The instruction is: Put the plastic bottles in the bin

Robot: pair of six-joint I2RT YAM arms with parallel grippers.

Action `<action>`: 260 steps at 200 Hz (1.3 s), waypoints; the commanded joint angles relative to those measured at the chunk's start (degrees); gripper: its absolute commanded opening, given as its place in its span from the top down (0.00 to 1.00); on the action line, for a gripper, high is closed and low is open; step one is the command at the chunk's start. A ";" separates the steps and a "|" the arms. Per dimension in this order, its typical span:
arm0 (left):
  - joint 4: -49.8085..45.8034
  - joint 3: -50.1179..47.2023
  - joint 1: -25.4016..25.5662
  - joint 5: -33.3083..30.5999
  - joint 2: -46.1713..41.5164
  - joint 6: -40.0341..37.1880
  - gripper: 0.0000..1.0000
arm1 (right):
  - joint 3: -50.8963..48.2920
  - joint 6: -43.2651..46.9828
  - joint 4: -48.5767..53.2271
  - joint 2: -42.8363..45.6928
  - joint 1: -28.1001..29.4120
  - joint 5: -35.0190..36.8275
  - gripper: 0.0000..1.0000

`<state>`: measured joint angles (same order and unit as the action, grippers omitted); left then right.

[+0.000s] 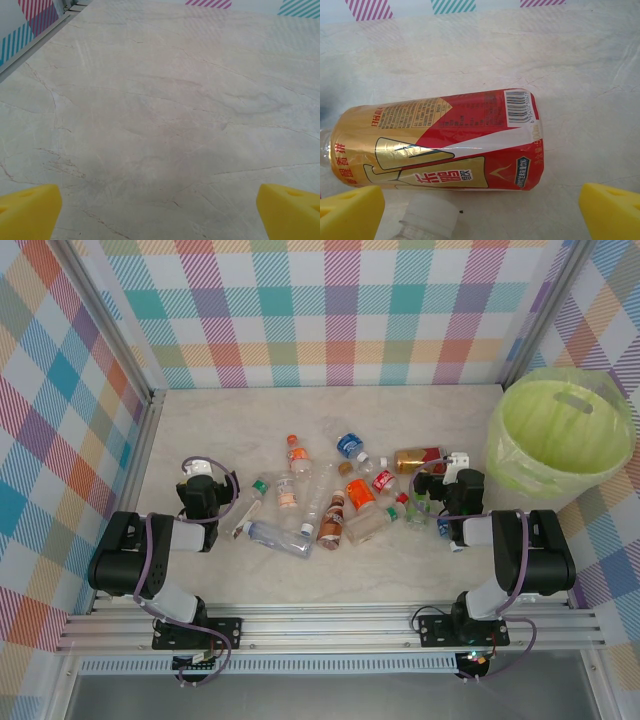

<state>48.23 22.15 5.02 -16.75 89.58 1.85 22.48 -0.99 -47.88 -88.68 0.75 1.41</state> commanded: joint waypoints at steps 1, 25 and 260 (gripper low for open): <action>1.52 0.02 0.35 0.09 -0.02 -0.77 0.00 | 0.81 0.23 -0.18 0.62 -0.23 -1.41 0.00; 1.52 0.00 0.35 0.05 0.02 -0.71 0.00 | 0.81 0.24 -0.20 0.62 -0.32 -1.41 0.00; -31.95 9.99 0.82 -10.66 -20.40 12.88 0.00 | 12.56 -4.02 29.69 18.19 0.37 -9.46 0.00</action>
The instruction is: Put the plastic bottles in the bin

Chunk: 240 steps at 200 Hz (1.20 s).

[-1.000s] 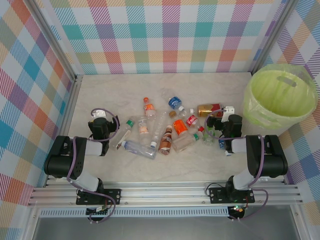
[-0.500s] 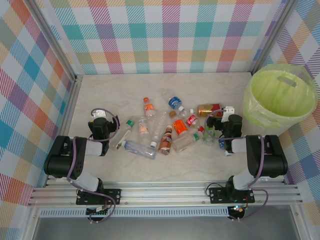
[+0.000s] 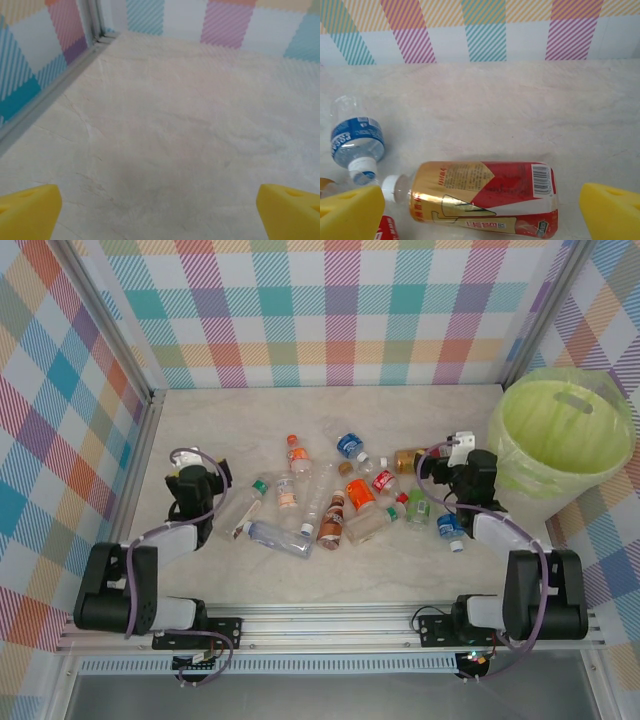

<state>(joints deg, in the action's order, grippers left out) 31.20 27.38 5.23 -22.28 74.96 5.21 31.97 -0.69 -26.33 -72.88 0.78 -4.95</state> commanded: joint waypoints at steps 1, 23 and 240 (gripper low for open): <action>-15.99 5.05 0.58 -5.18 -6.00 10.33 0.00 | 3.22 -4.59 8.40 2.48 0.36 -3.29 0.00; -33.40 10.66 0.72 -3.23 -10.85 22.59 0.00 | 6.73 -9.52 18.20 4.07 0.37 -4.42 0.00; -48.49 11.04 -0.54 9.09 -18.51 29.16 0.00 | 14.91 -18.40 58.05 -9.22 2.22 11.15 0.25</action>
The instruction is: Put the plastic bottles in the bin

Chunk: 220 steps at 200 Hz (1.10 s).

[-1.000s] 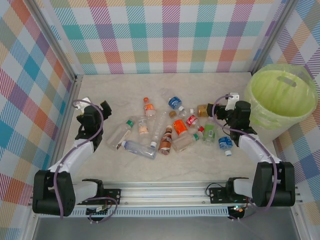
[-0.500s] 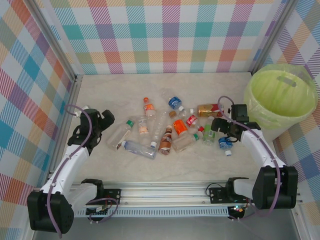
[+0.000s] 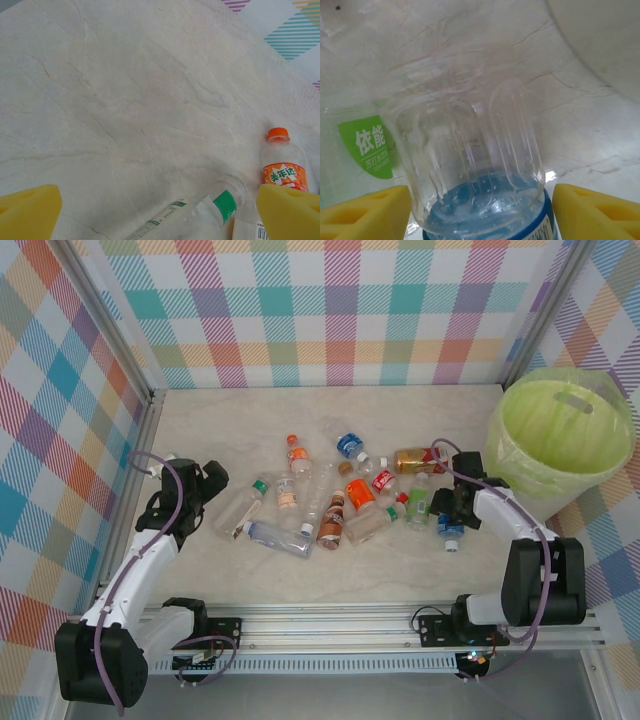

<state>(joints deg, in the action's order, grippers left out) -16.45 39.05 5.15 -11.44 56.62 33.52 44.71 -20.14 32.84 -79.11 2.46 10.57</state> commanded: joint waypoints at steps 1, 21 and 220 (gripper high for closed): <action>-0.81 -0.63 -0.43 -1.74 -0.23 0.89 0.00 | 2.33 1.02 -1.07 -3.21 0.58 -4.39 0.25; -0.07 -1.24 -0.56 -1.80 -0.20 1.08 0.00 | 3.08 0.84 -1.56 -5.63 0.95 -3.55 0.29; -4.86 1.09 -2.06 -0.01 5.25 1.10 0.00 | 43.00 15.88 -5.07 10.20 -1.85 7.15 0.46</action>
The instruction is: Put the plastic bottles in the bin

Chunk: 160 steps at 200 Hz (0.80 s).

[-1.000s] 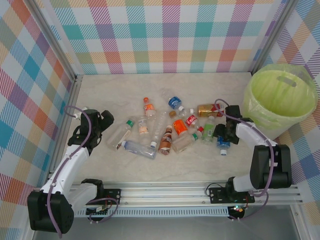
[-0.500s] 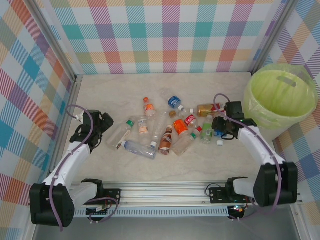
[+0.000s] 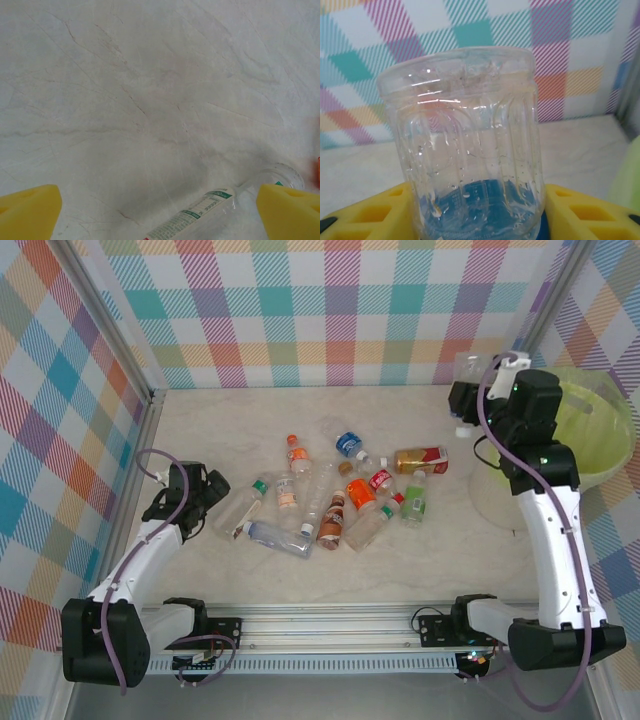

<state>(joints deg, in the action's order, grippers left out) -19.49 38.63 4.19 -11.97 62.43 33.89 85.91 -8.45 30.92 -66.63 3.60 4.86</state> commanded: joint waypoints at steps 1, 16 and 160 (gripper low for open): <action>-1.85 1.52 -1.10 0.48 -0.56 0.73 0.00 | 1.85 4.30 -3.36 -2.37 -3.16 13.31 0.45; -2.28 1.53 -1.16 0.53 -0.65 0.65 0.00 | 2.62 5.46 -4.18 -4.01 -6.23 20.43 0.45; -5.13 5.79 -1.36 3.61 7.10 0.74 0.00 | 2.28 3.83 6.13 -19.19 -25.30 11.80 0.40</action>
<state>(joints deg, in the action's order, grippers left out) -21.89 42.44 3.81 -8.78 68.12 34.11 86.83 -3.84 35.00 -83.29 -21.19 20.91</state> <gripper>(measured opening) 0.997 0.604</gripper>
